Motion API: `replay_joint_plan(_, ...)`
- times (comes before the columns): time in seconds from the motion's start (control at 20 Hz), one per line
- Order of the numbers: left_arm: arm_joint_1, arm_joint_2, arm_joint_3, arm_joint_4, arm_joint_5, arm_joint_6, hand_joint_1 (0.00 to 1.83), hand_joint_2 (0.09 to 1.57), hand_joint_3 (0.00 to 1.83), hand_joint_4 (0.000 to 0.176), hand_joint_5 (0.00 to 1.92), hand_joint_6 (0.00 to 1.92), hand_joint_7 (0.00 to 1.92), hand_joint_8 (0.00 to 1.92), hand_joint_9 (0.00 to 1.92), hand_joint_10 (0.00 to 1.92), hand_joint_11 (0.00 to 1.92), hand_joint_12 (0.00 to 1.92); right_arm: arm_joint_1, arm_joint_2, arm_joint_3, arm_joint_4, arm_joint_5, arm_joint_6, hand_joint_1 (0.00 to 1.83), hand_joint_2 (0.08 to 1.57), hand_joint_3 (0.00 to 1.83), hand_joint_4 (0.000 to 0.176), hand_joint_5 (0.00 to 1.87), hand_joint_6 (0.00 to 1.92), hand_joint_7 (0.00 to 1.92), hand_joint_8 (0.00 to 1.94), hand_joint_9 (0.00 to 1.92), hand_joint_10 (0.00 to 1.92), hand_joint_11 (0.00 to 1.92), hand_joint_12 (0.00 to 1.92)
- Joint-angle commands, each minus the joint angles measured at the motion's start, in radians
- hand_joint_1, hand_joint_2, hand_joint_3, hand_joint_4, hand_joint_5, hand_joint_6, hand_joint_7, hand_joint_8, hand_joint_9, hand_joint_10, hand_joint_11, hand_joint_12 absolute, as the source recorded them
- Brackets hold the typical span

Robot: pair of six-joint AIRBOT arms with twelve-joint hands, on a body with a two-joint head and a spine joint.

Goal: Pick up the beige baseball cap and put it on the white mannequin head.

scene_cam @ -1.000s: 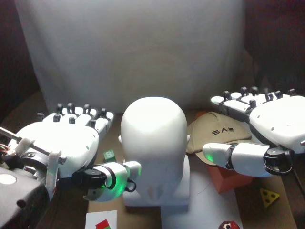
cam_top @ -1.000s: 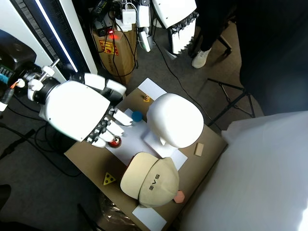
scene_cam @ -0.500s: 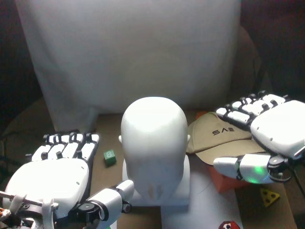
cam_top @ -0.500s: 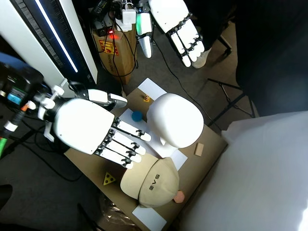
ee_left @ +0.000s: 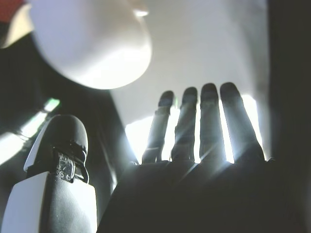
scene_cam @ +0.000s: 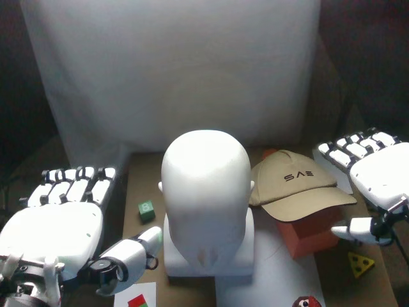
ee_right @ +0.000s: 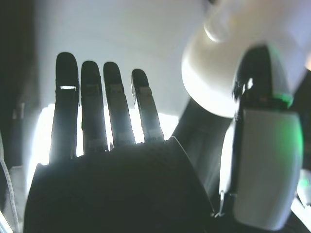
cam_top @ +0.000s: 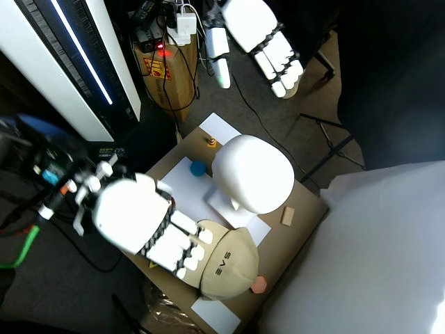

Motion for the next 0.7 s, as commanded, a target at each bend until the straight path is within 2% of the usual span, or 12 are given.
replay_joint_plan(0.0, 0.001, 0.000, 0.008, 0.063, -0.076, -0.017, 0.00, 1.15, 0.04, 0.039, 0.00, 0.00, 0.00, 0.00, 0.00, 0.00, 0.00, 0.00, -0.003, -0.002, 0.019, -0.043, 0.073, 0.021, 0.89, 0.89, 0.00, 0.061, 0.17, 0.01, 0.24, 0.00, 0.25, 0.00, 0.19, 0.59)
replay_joint_plan(0.15, 0.008, 0.000, 0.020, 0.060, -0.076, -0.033, 0.00, 1.15, 0.03, 0.036, 0.00, 0.00, 0.00, 0.00, 0.00, 0.00, 0.00, 0.00, -0.027, -0.040, 0.084, -0.078, 0.036, 0.072, 1.07, 0.91, 0.00, 0.056, 0.21, 0.02, 0.27, 0.01, 0.28, 0.01, 0.19, 0.58)
replay_joint_plan(0.25, 0.016, 0.000, 0.015, 0.048, -0.087, -0.049, 0.00, 1.15, 0.03, 0.035, 0.00, 0.00, 0.00, 0.00, 0.00, 0.00, 0.00, 0.00, -0.038, -0.078, 0.140, -0.110, 0.010, 0.106, 1.16, 0.91, 0.00, 0.047, 0.21, 0.01, 0.27, 0.01, 0.27, 0.00, 0.18, 0.58)
replay_joint_plan(0.5, 0.031, -0.003, 0.015, 0.061, -0.087, -0.051, 0.00, 1.15, 0.03, 0.037, 0.00, 0.00, 0.00, 0.00, 0.00, 0.00, 0.00, 0.00, -0.078, -0.169, 0.273, -0.177, 0.052, 0.151, 1.20, 0.91, 0.00, 0.036, 0.22, 0.01, 0.28, 0.01, 0.28, 0.00, 0.19, 0.58)
replay_joint_plan(0.65, 0.039, -0.003, 0.017, 0.072, -0.087, -0.051, 0.00, 1.15, 0.03, 0.036, 0.00, 0.00, 0.00, 0.00, 0.00, 0.00, 0.00, 0.00, -0.083, -0.223, 0.354, -0.177, 0.046, 0.173, 1.20, 0.91, 0.00, 0.034, 0.22, 0.01, 0.28, 0.01, 0.29, 0.01, 0.18, 0.58)
